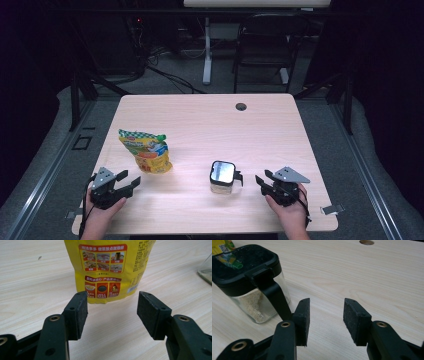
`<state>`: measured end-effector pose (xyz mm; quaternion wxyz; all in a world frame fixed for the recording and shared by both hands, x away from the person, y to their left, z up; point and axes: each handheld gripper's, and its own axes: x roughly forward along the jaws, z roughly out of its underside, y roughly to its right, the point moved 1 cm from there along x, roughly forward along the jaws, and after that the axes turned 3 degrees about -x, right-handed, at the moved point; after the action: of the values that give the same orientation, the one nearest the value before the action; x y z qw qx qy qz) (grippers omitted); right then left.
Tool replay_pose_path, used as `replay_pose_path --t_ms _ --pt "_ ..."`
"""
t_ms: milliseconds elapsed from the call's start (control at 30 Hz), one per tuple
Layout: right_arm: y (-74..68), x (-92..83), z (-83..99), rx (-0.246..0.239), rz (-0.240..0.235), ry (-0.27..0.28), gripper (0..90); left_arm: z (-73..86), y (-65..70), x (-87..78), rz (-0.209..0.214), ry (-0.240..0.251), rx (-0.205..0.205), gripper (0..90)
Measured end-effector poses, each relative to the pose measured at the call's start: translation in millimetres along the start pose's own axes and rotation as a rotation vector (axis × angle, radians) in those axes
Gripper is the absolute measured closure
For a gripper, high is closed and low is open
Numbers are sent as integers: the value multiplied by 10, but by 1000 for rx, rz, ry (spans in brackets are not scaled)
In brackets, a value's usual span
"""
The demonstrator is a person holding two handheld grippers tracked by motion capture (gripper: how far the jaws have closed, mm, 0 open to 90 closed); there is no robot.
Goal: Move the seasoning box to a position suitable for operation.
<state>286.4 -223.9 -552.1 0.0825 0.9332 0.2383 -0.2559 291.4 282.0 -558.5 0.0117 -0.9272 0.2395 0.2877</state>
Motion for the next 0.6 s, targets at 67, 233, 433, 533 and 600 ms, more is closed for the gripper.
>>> replay_pose_path --t_ms 67,233,433,533,600 --pt "-14 8 0 -2 -4 4 572 -1 -7 0 -3 0 -3 430" --pt "-104 -16 -34 -46 2 39 543 4 -3 7 5 -6 1 447" --pt "-181 -17 -64 -86 1 32 554 8 18 -22 11 5 3 462" --pt "-182 -13 -68 -87 -4 23 558 14 21 -40 10 13 13 464" --pt "-189 -4 -83 -79 -17 25 580 22 19 -61 10 3 20 469"
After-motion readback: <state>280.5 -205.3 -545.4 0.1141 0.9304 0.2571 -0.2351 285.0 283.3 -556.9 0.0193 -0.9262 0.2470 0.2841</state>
